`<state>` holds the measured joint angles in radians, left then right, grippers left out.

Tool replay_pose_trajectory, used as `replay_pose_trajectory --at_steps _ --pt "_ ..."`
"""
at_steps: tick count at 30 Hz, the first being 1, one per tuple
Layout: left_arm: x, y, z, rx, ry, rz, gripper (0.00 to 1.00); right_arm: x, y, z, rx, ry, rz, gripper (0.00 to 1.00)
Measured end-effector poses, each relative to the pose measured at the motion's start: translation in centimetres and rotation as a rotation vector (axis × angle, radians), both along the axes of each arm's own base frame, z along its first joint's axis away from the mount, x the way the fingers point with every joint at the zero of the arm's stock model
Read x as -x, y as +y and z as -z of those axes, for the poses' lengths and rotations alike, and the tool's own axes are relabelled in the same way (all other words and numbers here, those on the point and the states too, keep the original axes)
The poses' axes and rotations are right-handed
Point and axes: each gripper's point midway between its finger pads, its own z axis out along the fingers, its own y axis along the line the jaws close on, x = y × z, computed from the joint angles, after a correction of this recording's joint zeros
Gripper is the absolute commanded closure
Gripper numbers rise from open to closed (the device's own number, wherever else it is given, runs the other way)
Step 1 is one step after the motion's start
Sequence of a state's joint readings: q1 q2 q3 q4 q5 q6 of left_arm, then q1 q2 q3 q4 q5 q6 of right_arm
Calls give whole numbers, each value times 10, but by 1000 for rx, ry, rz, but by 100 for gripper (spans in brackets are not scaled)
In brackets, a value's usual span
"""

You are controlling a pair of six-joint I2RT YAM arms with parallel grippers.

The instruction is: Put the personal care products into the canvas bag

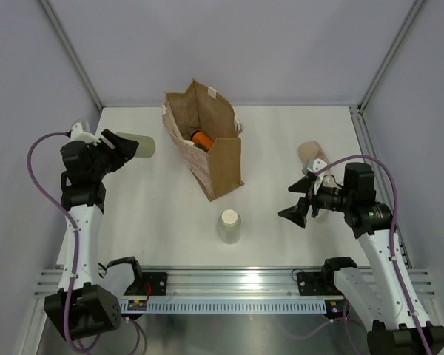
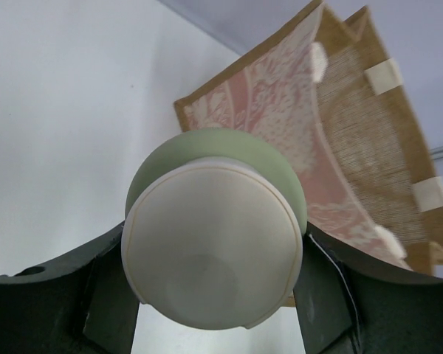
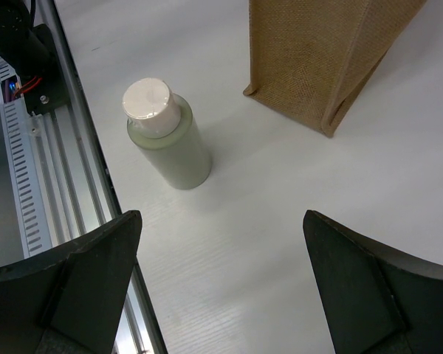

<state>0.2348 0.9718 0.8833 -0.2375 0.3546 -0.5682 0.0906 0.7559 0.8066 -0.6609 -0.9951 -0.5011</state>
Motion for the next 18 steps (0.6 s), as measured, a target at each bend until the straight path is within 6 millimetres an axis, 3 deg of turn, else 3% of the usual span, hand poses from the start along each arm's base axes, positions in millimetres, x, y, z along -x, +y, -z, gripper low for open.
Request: replay_pose_trajectory --at_steps 7,14,18 --pt "-2 -30 -76 66 -122 45 100 1 0 0 -5 3 -3 0" --pt "-27 -114 -141 81 -188 254 100 0 -1 0 -10 12 0 1" --pt "-51 -159 -147 84 -164 355 99 0 -2 1 -10 18 6 1"
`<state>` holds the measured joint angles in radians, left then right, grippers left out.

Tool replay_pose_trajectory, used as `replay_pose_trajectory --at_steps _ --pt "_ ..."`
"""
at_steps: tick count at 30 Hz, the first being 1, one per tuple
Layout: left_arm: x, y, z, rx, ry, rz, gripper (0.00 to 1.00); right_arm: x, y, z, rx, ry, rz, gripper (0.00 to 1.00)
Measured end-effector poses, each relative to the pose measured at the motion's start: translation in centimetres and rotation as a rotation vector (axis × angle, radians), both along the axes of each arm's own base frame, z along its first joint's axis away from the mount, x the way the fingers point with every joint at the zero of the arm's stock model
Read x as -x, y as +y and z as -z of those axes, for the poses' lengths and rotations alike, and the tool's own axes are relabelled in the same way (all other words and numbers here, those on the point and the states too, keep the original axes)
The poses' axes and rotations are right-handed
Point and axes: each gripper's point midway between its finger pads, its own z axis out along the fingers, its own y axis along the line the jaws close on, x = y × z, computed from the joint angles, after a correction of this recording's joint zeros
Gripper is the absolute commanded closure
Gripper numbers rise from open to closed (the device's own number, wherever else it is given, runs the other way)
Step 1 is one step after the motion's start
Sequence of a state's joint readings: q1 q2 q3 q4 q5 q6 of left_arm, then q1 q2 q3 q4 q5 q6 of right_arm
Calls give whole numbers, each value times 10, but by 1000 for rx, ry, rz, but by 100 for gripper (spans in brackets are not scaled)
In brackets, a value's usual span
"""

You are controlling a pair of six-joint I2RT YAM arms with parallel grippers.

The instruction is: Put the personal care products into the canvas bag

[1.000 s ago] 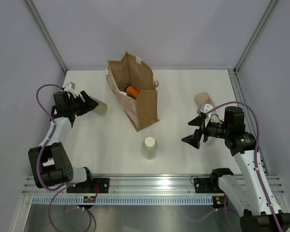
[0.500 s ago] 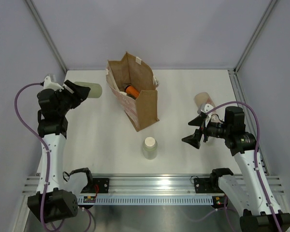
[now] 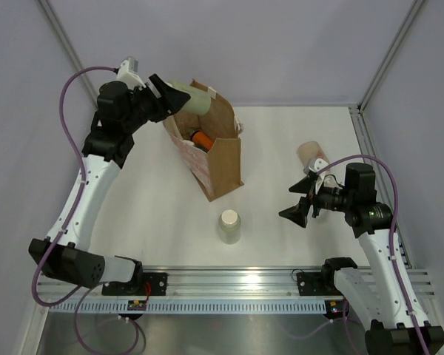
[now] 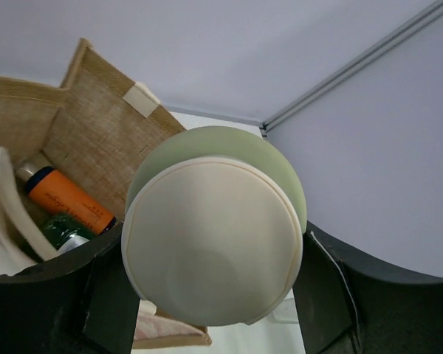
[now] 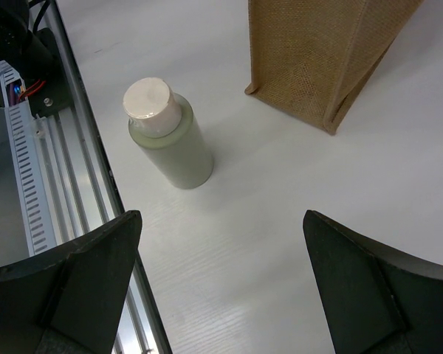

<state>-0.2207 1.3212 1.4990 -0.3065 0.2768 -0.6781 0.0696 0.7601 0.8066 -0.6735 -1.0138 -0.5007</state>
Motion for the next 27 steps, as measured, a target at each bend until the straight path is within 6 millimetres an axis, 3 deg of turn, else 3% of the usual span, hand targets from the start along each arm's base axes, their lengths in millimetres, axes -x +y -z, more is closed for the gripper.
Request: replay_pose_trajectory --at_steps 2,7,9,12,15,17,18,23,27 --pt "-10 -14 18 -17 44 26 97 0 -1 0 0 3 6 1" --pt "-18 -29 98 -100 257 63 83 -1 -2 1 1 4 12 0" --pt "-15 -32 133 -144 359 84 71 -2 -3 1 1 5 14 1" --pt "-12 -38 160 -186 429 118 49 -3 -3 2 6 10 21 1" --pt "-9 -46 177 -227 478 159 34 -8 -6 7 23 22 44 0" --pt "-7 -50 183 -248 493 182 21 -13 -10 11 40 35 73 0" --pt "-6 -53 185 -259 496 194 1 -16 -13 14 53 42 94 0" --pt "-14 -59 153 -255 399 220 1 -37 -28 19 120 87 204 0" --pt "-13 -55 122 -276 298 220 1 -71 -48 11 196 121 352 1"
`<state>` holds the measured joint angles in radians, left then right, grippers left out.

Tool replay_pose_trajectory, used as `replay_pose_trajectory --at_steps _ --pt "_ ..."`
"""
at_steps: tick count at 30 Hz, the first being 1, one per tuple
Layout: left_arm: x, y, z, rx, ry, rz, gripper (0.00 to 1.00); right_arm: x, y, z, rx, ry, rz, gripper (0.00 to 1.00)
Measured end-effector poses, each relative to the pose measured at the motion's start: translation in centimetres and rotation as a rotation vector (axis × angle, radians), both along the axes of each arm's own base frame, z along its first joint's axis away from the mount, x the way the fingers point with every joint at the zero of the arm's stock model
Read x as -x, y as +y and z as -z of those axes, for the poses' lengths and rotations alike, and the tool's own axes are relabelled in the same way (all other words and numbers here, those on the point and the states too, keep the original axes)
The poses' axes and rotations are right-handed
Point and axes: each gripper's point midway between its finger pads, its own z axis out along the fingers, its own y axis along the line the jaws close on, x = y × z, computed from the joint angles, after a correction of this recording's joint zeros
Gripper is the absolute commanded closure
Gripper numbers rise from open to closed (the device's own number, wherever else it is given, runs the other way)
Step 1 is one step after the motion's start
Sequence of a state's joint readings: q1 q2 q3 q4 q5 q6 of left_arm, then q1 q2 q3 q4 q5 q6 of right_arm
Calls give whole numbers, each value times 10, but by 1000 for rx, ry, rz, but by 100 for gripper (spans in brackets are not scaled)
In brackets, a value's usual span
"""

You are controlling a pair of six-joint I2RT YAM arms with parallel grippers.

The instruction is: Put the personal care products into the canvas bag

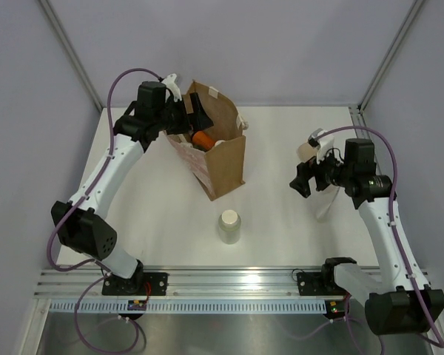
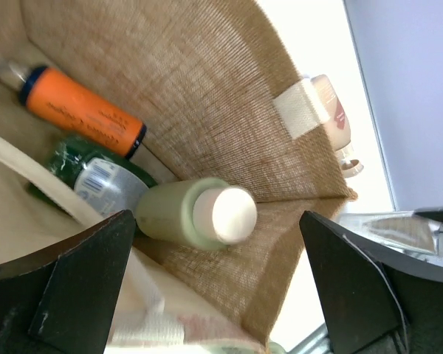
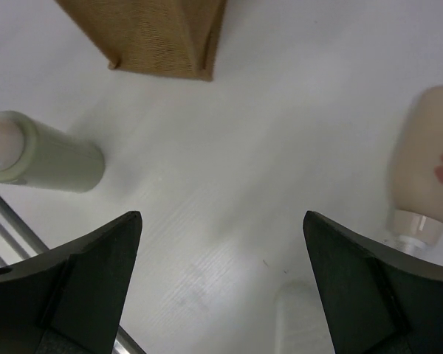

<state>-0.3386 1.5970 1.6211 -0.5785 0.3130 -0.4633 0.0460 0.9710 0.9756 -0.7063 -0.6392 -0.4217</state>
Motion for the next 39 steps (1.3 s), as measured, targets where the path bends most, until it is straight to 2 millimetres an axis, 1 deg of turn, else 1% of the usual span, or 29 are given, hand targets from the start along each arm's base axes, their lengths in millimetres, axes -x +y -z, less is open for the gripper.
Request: replay_pose_trajectory --at_steps 2,4,7,9,11,12,13,15,16,18,21,23,25,27,29,32,35,39 --pt "4 5 -14 -16 -52 1 1 -16 -11 -6 38 7 76 1" --pt "11 14 -31 -42 -114 -3 1 -28 -20 -14 64 1 136 0" --pt "26 29 -65 -74 -235 -23 1 -42 -33 -24 105 -7 217 0" --pt "44 43 -89 -88 -328 -44 1 -48 -39 -27 127 -5 249 1" --pt "69 60 -105 -100 -409 -75 1 -56 -45 -26 148 17 272 1" --pt "79 66 -110 -99 -446 -89 1 -62 -48 -25 155 37 280 1" --pt "96 75 -113 -96 -485 -103 1 -67 -52 -20 162 65 290 0" --pt "121 85 -105 -87 -521 -112 1 -78 -62 -12 168 124 311 1" --pt "136 90 -96 -78 -542 -115 1 -86 -69 -7 173 151 325 0" --pt "155 96 -72 -79 -533 -113 1 -99 -78 -1 185 190 338 0" --pt "172 102 -25 -99 -476 -106 1 -125 -89 13 215 242 332 0" --pt "180 105 -1 -113 -439 -100 1 -143 -92 26 236 280 312 1" --pt "187 107 16 -126 -408 -96 1 -158 -94 41 252 312 295 0" --pt "194 110 23 -129 -402 -95 1 -169 -96 61 269 362 276 1" --pt "198 111 25 -127 -407 -95 1 -177 -98 84 281 409 264 0" --pt "204 112 29 -118 -401 -95 1 -179 -100 110 297 472 257 0" --pt "211 108 33 -70 -371 -88 1 -181 -104 129 319 518 260 1" --pt "223 98 42 25 -333 -71 1 -183 -113 147 367 550 277 0"
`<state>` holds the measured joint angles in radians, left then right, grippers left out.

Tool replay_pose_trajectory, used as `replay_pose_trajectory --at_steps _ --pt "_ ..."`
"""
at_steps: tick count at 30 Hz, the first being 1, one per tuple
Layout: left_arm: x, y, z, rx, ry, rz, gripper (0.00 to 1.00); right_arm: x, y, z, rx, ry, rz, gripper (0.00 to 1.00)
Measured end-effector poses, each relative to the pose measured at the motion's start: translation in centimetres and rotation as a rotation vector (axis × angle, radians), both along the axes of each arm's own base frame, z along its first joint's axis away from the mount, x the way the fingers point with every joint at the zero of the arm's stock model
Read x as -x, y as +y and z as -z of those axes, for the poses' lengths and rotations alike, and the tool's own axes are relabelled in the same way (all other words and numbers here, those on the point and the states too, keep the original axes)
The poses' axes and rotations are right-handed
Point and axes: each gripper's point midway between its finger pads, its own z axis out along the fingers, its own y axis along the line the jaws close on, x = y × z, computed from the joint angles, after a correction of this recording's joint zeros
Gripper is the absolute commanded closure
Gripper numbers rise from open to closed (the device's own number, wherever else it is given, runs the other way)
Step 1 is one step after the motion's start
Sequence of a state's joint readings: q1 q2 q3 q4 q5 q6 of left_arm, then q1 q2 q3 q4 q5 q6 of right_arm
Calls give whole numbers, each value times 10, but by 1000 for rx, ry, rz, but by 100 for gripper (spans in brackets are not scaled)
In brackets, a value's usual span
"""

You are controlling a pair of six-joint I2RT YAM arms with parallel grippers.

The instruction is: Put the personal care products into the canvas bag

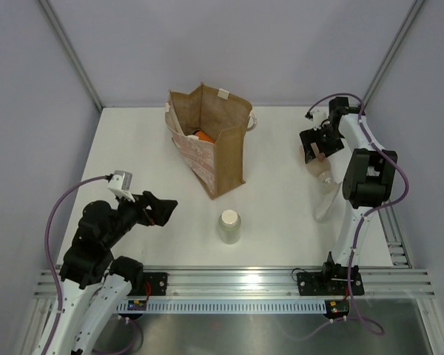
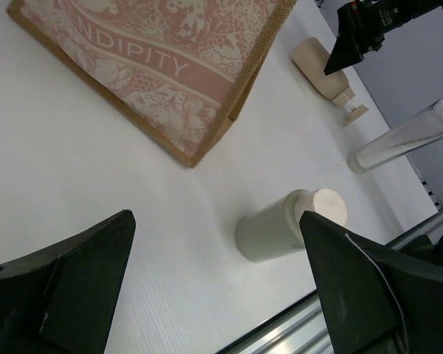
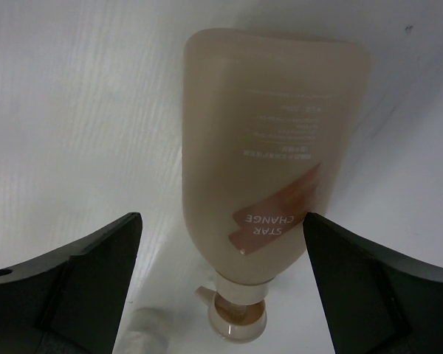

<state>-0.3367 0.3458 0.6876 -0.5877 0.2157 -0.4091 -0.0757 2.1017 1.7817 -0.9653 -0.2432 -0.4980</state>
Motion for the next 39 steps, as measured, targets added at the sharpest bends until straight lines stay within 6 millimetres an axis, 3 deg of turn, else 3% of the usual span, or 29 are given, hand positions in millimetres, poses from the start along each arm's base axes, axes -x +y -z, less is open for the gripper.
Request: replay_pose_trajectory --at_steps 4,10,21,32,39 --pt "7 -4 12 58 43 4 1 -7 -10 8 48 9 15 1" --pt "10 -7 12 105 68 3 1 -11 -17 26 85 58 24 0" --pt "11 -16 22 178 131 14 1 -11 -18 27 99 68 3 0" --pt "8 -38 19 282 211 95 1 -7 -24 30 166 73 -105 0" --pt "10 -47 5 336 186 149 1 -2 -27 33 185 82 -185 0"
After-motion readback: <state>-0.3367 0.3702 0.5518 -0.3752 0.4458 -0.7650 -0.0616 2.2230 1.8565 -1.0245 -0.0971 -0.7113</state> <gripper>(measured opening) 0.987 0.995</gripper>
